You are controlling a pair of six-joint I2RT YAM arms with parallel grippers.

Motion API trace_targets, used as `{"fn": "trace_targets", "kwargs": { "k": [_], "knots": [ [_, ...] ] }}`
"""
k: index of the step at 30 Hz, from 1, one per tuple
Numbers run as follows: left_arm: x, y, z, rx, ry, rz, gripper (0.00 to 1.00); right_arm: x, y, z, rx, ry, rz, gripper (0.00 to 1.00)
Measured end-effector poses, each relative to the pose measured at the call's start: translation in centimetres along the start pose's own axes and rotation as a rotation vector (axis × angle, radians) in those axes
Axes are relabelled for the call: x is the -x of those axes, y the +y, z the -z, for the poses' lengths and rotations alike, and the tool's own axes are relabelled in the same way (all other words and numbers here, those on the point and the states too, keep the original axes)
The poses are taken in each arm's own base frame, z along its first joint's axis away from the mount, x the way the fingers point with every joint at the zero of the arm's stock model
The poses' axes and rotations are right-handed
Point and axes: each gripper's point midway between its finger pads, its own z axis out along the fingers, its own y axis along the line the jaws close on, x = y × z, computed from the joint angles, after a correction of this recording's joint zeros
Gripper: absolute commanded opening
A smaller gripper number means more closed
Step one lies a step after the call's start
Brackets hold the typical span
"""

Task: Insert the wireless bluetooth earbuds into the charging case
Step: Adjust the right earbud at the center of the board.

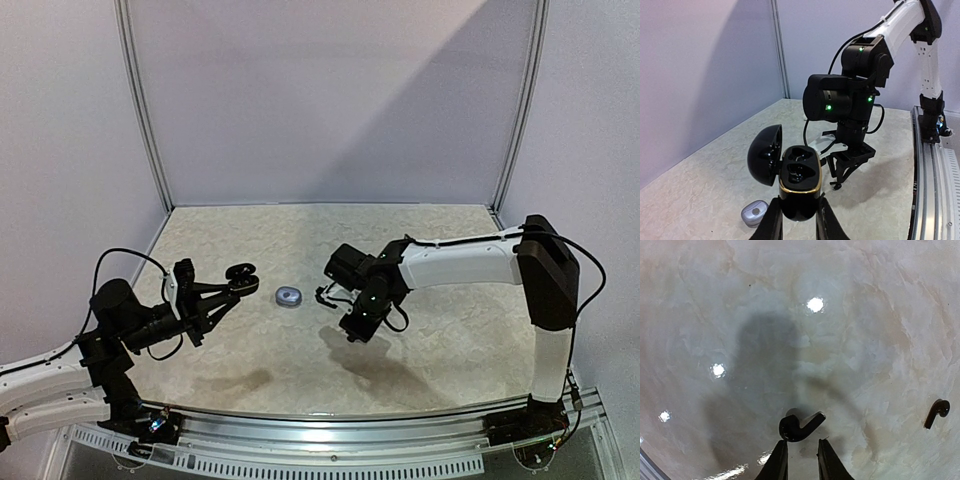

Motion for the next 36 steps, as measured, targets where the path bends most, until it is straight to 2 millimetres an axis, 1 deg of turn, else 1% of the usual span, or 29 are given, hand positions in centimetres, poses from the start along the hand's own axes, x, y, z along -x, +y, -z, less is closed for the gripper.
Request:
{"fn": "trace_targets", "kwargs": {
  "k": [4, 6, 8, 10, 13, 16, 20, 24, 26, 30, 32, 36],
  "knots": [
    [0.0, 0.0, 0.0, -0.002, 0.0, 0.0, 0.0, -0.1, 0.3, 0.0, 0.017, -0.004, 0.073, 0.39],
    [0.0, 0.0, 0.0, -0.004, 0.001, 0.0, 0.0, -1.0, 0.6, 0.2, 0.034, -0.011, 0.14, 0.45],
    [0.0, 0.0, 0.0, -0.004, 0.001, 0.0, 0.0, -1.8, 1.0, 1.1, 0.061, -0.036, 0.214, 0.5],
    [-0.1, 0.0, 0.0, -0.006, 0.002, 0.0, 0.0, -2.5, 1.7, 2.3, 0.09, -0.08, 0.325, 0.52],
    [-0.1, 0.0, 0.0, -0.005, 0.004, 0.001, 0.0, -2.4, 2.6, 3.4, 0.105, -0.149, 0.487, 0.53],
    [-0.1, 0.0, 0.0, -0.005, 0.004, 0.001, 0.0, -2.1, 3.1, 3.2, 0.104, -0.189, 0.646, 0.53],
    [-0.1, 0.0, 0.0, -0.008, 0.004, 0.001, 0.0, -1.5, 3.2, 2.3, 0.086, -0.201, 0.835, 0.51],
    [-0.2, 0.1, 0.1, -0.007, 0.006, 0.001, 0.0, -1.2, 2.6, 0.3, 0.078, -0.179, 0.95, 0.47],
    [-0.2, 0.2, 0.1, -0.007, 0.008, 0.001, 0.0, -1.3, 2.1, -0.4, 0.074, -0.167, 0.984, 0.44],
    [-0.4, 0.2, 0.1, -0.007, 0.015, 0.003, 0.0, -1.2, 1.8, -1.1, 0.063, -0.168, 1.038, 0.38],
    [-0.5, 0.3, 0.1, -0.006, 0.017, 0.004, 0.0, -0.9, 1.8, -1.2, 0.055, -0.177, 1.055, 0.35],
    [-0.5, 0.3, 0.1, -0.007, 0.018, 0.004, 0.0, -0.4, 1.7, -1.2, 0.042, -0.193, 1.074, 0.26]
  ]
}}
